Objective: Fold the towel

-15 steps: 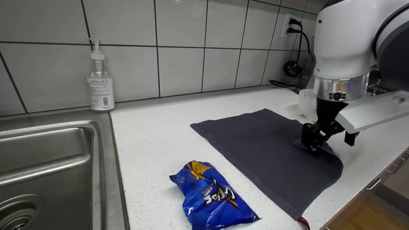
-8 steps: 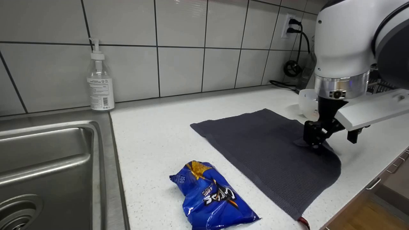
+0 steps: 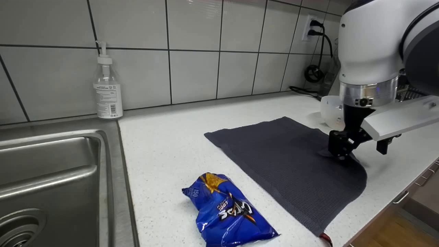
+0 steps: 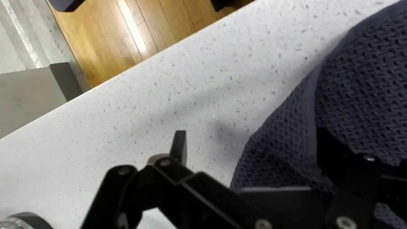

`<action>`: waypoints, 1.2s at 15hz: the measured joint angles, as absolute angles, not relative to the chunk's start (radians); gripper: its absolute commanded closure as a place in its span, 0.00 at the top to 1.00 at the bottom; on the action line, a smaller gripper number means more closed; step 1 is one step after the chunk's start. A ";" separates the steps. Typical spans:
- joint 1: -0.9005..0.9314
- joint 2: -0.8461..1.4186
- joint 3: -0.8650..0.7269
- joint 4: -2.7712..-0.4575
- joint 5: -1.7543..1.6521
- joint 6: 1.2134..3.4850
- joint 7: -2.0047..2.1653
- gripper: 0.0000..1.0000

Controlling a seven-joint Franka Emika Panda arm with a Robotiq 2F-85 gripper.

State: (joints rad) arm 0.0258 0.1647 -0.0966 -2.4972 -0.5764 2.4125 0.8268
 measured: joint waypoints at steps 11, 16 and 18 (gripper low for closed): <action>0.030 0.165 -0.099 -2.499 -0.576 2.408 0.827 0.00; 0.039 0.164 -0.099 -2.500 -0.577 2.408 0.827 0.01; 0.042 0.160 -0.099 -2.500 -0.577 2.409 0.827 0.01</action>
